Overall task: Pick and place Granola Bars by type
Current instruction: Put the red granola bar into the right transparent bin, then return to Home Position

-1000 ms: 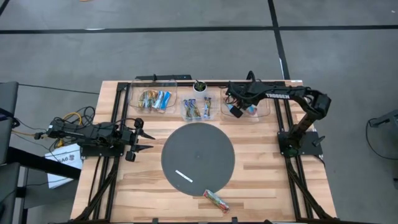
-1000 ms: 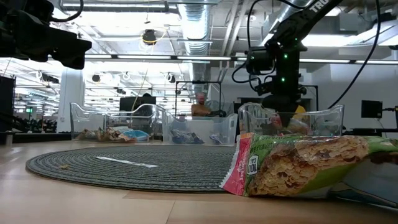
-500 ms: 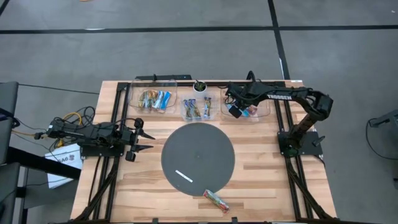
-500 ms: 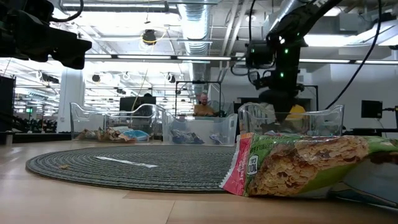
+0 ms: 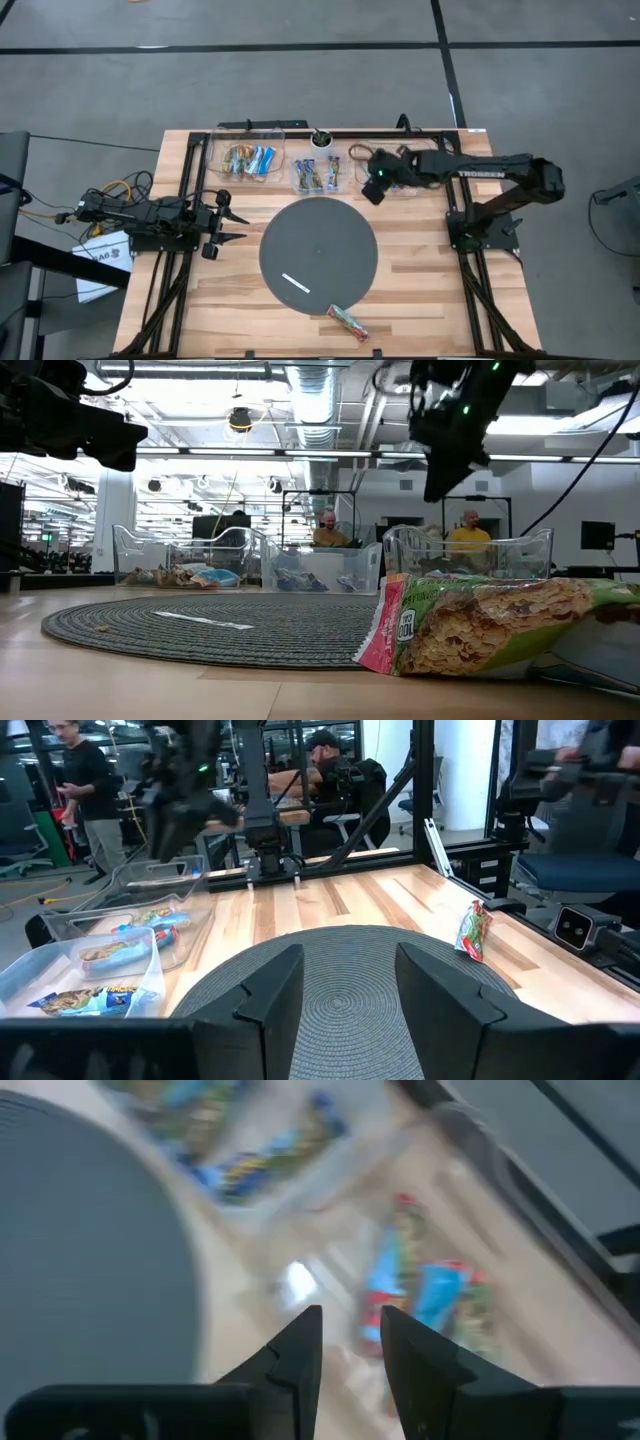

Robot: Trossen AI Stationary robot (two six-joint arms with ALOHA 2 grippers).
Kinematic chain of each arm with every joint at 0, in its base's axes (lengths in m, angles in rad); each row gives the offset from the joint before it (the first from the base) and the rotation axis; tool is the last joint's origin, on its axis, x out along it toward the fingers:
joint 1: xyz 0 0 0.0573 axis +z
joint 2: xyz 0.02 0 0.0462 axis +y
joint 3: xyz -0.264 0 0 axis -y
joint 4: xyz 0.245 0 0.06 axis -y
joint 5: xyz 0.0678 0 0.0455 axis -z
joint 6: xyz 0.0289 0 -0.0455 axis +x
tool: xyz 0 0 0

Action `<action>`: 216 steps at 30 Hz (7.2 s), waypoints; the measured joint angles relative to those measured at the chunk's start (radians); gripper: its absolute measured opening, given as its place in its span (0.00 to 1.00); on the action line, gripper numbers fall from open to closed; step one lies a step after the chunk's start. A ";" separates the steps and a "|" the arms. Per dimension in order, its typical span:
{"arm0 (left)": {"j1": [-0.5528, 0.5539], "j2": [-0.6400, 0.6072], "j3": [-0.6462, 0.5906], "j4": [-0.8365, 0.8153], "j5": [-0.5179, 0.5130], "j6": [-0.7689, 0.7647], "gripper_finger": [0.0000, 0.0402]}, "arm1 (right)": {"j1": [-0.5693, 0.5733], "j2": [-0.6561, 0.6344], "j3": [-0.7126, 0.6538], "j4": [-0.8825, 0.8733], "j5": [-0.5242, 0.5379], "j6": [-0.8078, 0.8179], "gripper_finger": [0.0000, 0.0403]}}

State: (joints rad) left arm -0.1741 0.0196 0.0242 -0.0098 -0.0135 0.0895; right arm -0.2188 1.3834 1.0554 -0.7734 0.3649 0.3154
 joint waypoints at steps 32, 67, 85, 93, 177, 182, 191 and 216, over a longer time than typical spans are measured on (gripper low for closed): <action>0.000 0.002 0.000 0.002 0.002 0.000 0.38 | 0.643 0.429 0.195 0.249 -0.305 0.437 0.24; 0.000 0.012 0.000 0.001 0.001 0.000 0.38 | 0.845 0.754 0.525 0.065 -0.431 0.654 0.56; 0.000 0.013 0.000 0.001 0.003 0.000 0.38 | 0.816 0.799 0.528 0.081 -0.445 0.654 0.36; 0.000 0.013 0.000 0.001 0.003 0.000 0.38 | 0.811 0.793 0.527 0.111 -0.445 0.654 0.15; 0.000 0.013 0.000 0.000 0.003 0.000 0.38 | -0.216 0.279 0.086 -0.096 0.057 -0.075 0.03; 0.000 0.013 0.000 0.000 0.003 0.000 0.38 | -0.215 0.279 0.029 -0.020 -0.022 -0.139 0.03; 0.000 0.013 0.000 0.000 0.003 0.000 0.38 | -0.215 0.279 0.006 0.007 -0.083 -0.162 0.04; 0.000 0.013 0.000 0.000 0.003 0.000 0.38 | 0.000 -0.142 -0.191 0.097 -0.049 -0.139 0.35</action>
State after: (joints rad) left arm -0.1742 0.0327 0.0238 -0.0098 -0.0105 0.0895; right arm -0.2187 1.2415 0.8645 -0.6764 0.3154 0.1763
